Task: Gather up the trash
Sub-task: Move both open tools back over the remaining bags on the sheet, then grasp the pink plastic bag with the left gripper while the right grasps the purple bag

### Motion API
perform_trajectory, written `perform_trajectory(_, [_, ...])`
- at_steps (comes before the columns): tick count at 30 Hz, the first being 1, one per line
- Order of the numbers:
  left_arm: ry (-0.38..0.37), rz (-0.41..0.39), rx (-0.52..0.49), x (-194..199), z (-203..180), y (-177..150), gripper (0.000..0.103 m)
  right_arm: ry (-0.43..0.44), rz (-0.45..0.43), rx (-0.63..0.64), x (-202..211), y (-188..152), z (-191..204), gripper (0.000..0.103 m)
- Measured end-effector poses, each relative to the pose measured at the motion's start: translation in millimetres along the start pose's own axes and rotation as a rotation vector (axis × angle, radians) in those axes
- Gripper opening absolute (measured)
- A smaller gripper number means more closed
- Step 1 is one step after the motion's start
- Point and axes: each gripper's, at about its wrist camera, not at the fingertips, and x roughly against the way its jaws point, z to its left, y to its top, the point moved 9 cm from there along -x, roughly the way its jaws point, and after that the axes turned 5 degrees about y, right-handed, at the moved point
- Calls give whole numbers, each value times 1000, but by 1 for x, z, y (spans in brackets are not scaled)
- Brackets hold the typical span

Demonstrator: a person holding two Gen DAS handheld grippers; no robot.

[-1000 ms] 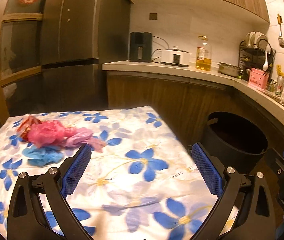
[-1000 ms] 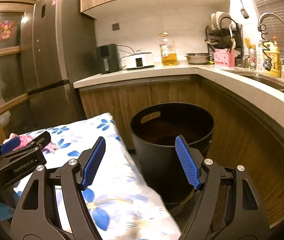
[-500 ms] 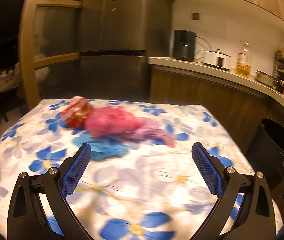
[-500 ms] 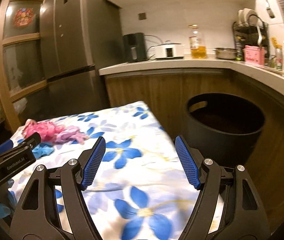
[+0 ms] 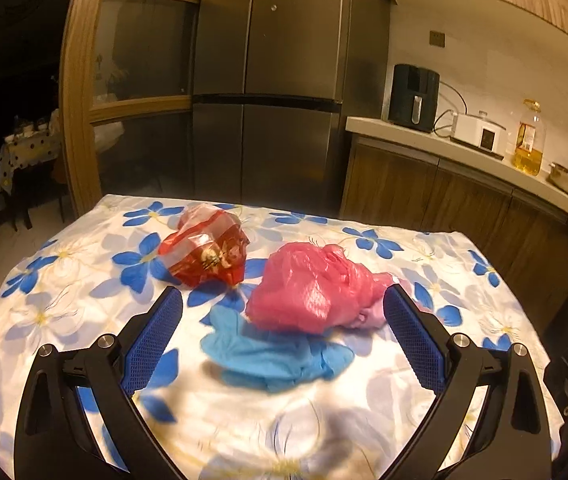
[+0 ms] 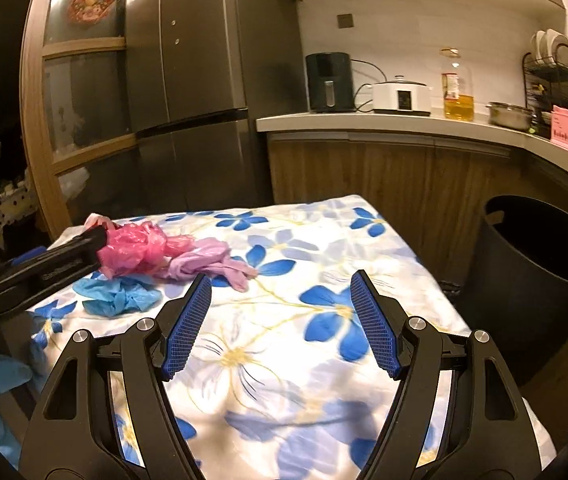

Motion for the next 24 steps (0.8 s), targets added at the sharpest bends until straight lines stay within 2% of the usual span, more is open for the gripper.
perform_trajectory(5, [-2,37,-25,-27,-8,-2,87,8,10,7,-18,2,9,71])
perform_trajectory(7, [-15,69,-21,-36,-9,-6,73,12,14,19,-25,2,13,71])
perform_trajectory(8, [-22,79,-18,-39,-10,-7,71,15,16,25,-28,2,16,71])
perform_trajectory(10, [-34,101,-17,-45,-10,-12,57,20,22,34,-34,2,19,71])
perform_trajectory(11, [-44,109,-18,-46,-11,-14,53,25,26,36,-38,2,22,71])
perform_trajectory(13, [-61,124,-16,-48,-11,-17,33,29,32,39,-43,1,25,71])
perform_trajectory(14, [-72,134,-13,-49,-11,-19,30,32,35,41,-46,1,26,71])
perform_trajectory(16, [-88,141,2,-49,-9,-21,16,36,42,45,-52,0,30,71])
perform_trajectory(19, [-92,119,22,-42,-5,-18,9,44,52,47,-60,-1,35,71])
perform_trajectory(24, [-92,22,96,-17,12,3,9,59,73,39,-78,0,43,71])
